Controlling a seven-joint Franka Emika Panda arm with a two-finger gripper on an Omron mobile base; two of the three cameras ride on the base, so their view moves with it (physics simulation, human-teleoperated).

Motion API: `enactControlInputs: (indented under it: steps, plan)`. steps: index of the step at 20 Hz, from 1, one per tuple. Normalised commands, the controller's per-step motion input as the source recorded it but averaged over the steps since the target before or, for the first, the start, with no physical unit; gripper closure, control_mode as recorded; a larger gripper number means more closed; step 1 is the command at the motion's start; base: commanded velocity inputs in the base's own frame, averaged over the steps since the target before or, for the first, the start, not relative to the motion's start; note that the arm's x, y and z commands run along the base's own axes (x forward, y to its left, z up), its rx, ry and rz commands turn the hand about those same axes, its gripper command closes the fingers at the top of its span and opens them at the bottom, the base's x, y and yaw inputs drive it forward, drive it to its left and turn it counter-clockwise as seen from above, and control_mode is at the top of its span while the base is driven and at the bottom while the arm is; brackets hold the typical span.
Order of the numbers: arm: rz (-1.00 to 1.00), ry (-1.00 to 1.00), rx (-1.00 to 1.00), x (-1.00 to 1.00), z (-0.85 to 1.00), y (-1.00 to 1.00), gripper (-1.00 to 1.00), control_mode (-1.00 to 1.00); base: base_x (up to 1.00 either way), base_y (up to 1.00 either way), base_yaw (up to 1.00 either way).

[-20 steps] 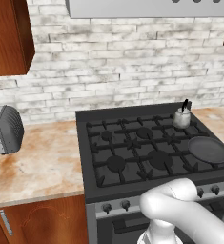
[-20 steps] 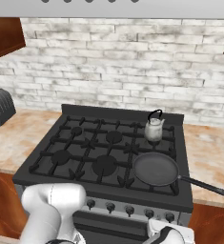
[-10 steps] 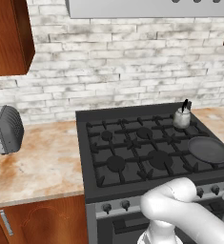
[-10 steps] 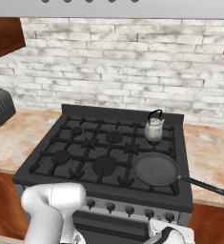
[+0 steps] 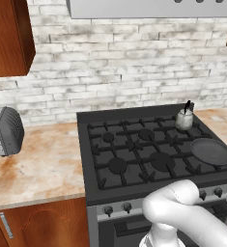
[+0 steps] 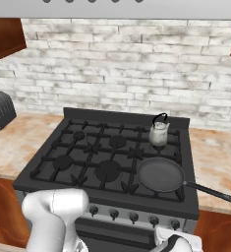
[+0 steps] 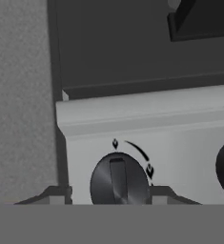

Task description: Pick the pan from the cabinet and place it on the stove. Then turn on the stove burner for the pan.

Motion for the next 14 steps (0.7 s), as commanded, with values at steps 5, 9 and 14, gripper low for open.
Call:
enactControlInputs:
  steps: [5, 9, 14]
  plan:
    - [0.0, -0.03, -0.06, 0.0, 0.11, 0.0, 1.0, -1.0, 0.0, 0.0, 0.0]
    - [0.0, -0.02, -0.16, 0.0, 0.09, 0.07, 1.0, -1.0, 0.0, 0.0, 0.0]
    - [0.0, 0.01, -0.08, 0.01, 0.0, 0.02, 1.0, -1.0, 0.0, 0.0, 0.0]
